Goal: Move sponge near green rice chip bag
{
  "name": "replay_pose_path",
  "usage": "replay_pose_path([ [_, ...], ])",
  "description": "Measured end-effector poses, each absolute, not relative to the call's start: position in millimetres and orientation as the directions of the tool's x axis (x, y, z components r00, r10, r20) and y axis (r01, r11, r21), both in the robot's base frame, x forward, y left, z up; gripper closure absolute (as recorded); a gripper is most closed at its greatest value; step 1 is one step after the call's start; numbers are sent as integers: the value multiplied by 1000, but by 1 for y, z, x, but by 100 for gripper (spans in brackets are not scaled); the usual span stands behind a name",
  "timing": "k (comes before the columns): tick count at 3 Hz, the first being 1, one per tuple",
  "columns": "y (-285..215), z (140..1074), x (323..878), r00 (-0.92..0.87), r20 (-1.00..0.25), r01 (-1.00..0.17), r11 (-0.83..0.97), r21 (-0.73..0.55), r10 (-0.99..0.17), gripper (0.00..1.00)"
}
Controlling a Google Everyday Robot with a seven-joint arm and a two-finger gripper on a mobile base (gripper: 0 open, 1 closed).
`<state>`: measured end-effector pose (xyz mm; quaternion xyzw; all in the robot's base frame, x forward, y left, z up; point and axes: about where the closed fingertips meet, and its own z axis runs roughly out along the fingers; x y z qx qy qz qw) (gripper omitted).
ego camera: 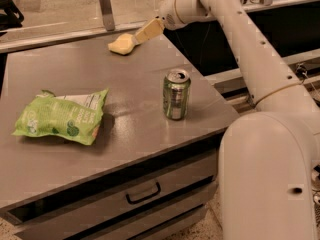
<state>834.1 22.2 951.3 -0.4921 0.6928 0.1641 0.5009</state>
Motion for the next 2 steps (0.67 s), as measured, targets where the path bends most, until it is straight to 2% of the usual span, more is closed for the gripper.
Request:
replay_pose_path([
  [1,36,951,851,-1,-922,-824,523,-219,-387,0],
  [2,47,948,859,-22,-926,-801,560,-210,-378,0],
])
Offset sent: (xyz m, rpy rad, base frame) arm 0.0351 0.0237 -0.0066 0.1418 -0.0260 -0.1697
